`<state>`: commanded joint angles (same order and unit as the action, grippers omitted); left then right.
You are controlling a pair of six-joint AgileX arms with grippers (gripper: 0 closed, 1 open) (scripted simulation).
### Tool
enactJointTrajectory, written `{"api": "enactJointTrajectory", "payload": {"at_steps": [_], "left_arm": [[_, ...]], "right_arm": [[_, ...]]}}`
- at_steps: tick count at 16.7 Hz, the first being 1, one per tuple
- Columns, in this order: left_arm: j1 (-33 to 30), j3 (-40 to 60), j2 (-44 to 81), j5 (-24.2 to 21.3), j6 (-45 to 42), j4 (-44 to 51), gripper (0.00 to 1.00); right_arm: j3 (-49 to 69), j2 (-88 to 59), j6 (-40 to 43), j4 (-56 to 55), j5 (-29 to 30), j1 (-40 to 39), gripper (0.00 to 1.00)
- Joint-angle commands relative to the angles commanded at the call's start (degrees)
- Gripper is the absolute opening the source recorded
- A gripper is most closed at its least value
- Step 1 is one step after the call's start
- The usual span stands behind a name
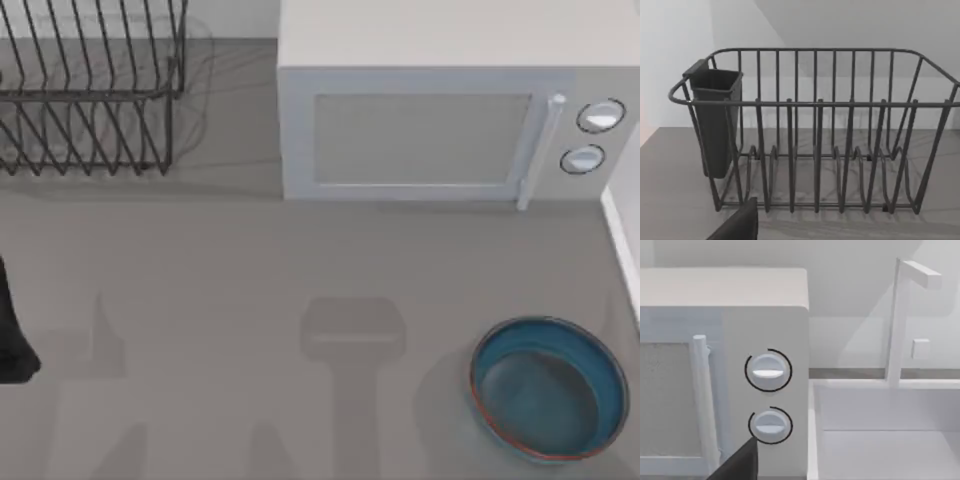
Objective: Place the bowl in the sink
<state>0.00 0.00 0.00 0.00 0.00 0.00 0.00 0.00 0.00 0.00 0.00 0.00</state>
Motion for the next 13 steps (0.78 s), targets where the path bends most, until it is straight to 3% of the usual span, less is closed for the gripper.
{"api": "enactJointTrajectory", "payload": {"at_steps": [6, 13], "left_arm": [[0.0, 0.0, 0.0, 0.0, 0.0, 0.0, 1.0], [0.0, 0.0, 0.0, 0.0, 0.0, 0.0, 1.0]], "right_arm": [[5.87, -6.22, -1.7, 5.97, -0.1, -1.65, 1.0], [28.81, -38.29, -8.15, 31.57, 0.1, -7.78, 1.0]]}}
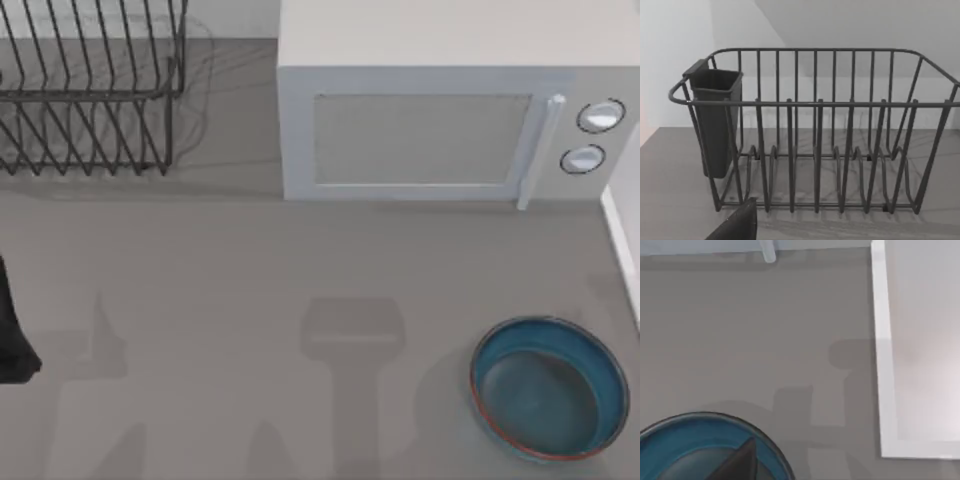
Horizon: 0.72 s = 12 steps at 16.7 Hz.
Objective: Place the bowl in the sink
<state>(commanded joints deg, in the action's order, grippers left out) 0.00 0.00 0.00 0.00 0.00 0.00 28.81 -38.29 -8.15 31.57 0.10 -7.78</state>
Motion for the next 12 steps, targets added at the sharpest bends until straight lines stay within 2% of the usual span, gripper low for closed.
{"api": "enactJointTrajectory", "payload": {"at_steps": [7, 12], "left_arm": [[0.0, 0.0, 0.0, 0.0, 0.0, 0.0, 1.0], [0.0, 0.0, 0.0, 0.0, 0.0, 0.0, 1.0]], "right_arm": [[23.07, -32.49, -6.49, 25.9, 0.1, -6.45, 1.0], [32.88, -44.97, -9.17, 35.85, -0.06, -9.06, 1.0]]}}
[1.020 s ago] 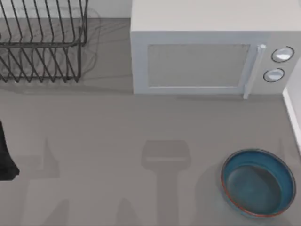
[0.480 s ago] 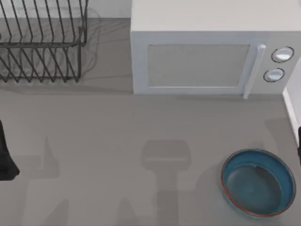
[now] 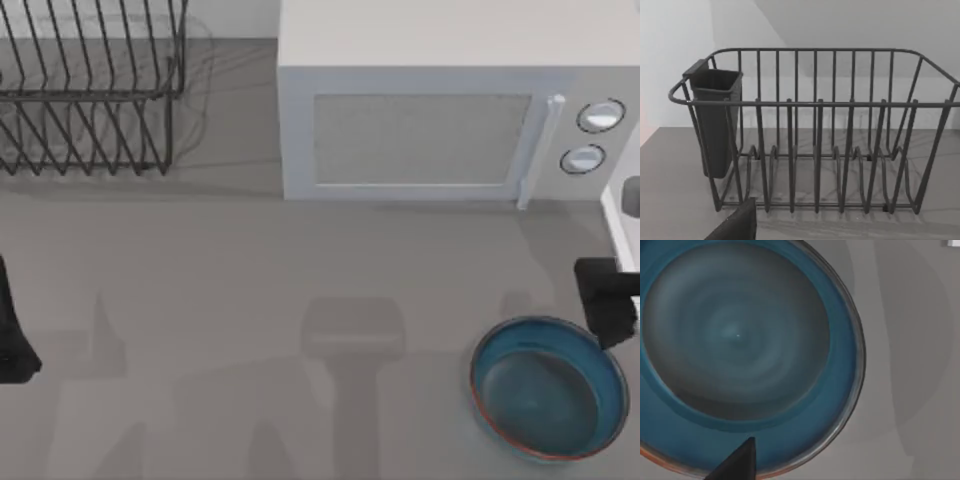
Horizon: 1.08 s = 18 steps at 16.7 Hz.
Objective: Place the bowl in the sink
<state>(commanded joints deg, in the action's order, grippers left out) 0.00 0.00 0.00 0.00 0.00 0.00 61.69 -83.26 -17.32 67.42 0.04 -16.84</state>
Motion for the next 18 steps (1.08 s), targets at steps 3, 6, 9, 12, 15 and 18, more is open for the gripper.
{"api": "enactJointTrajectory", "payload": {"at_steps": [3, 6, 9, 12, 15, 18], "left_arm": [[0.0, 0.0, 0.0, 0.0, 0.0, 0.0, 1.0], [0.0, 0.0, 0.0, 0.0, 0.0, 0.0, 1.0], [0.0, 0.0, 0.0, 0.0, 0.0, 0.0, 1.0], [0.0, 0.0, 0.0, 0.0, 0.0, 0.0, 1.0], [0.0, 0.0, 0.0, 0.0, 0.0, 0.0, 1.0], [0.0, 0.0, 0.0, 0.0, 0.0, 0.0, 1.0]], "right_arm": [[0.98, -1.05, -0.26, 0.94, -0.02, -0.25, 1.0], [0.8, -0.86, -0.19, 0.8, -0.02, 0.03, 1.0], [-0.96, -1.7, -0.17, -1.48, -0.03, -0.1, 1.0], [-5.75, -4.18, -0.28, -9.09, -0.03, -0.26, 1.0], [-11.53, -7.22, -0.49, -18.49, -0.03, -0.38, 1.0], [-15.17, -9.01, -0.62, -23.26, -0.03, -0.48, 1.0]]}}
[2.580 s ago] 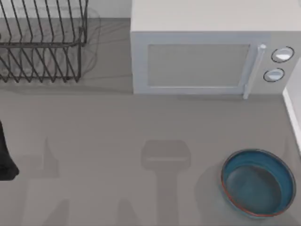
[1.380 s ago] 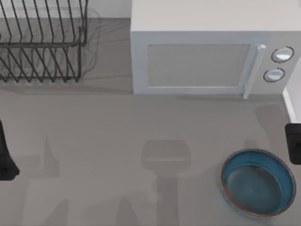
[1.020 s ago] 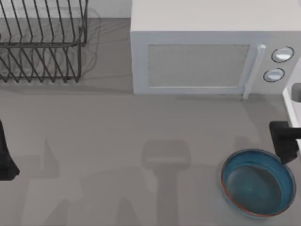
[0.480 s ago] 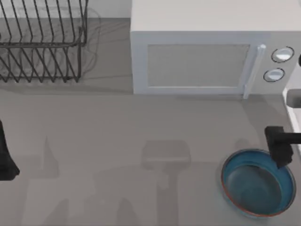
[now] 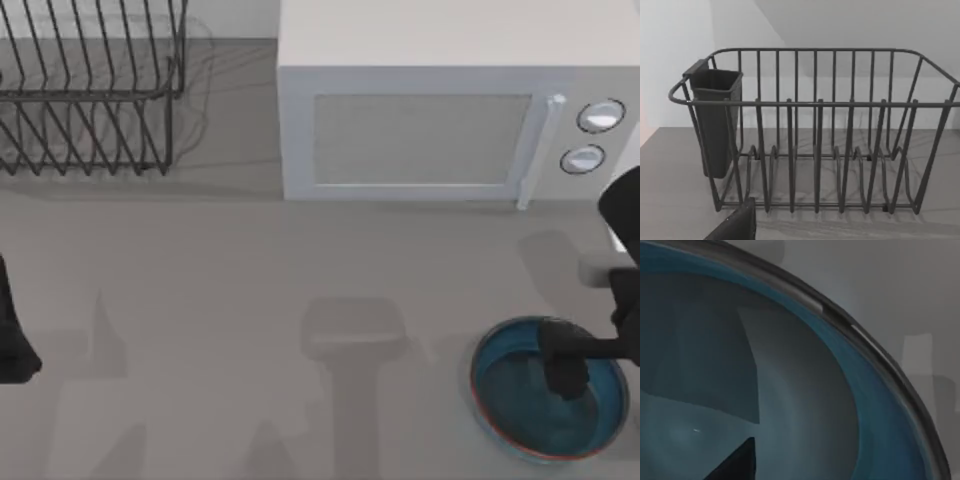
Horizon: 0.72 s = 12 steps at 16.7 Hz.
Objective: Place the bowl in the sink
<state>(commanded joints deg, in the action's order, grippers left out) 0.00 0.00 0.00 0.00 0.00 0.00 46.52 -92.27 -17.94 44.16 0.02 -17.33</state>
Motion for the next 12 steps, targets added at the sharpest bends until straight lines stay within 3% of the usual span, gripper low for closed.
{"api": "enactJointTrajectory", "payload": {"at_steps": [4, 12], "left_arm": [[0.0, 0.0, 0.0, 0.0, 0.0, 0.0, 1.0], [0.0, 0.0, 0.0, 0.0, 0.0, 0.0, 1.0]], "right_arm": [[-0.32, -0.13, -0.01, -0.36, 0.0, -0.01, 1.0], [-0.32, -0.13, -0.01, -0.36, 0.0, -0.01, 0.4]]}}
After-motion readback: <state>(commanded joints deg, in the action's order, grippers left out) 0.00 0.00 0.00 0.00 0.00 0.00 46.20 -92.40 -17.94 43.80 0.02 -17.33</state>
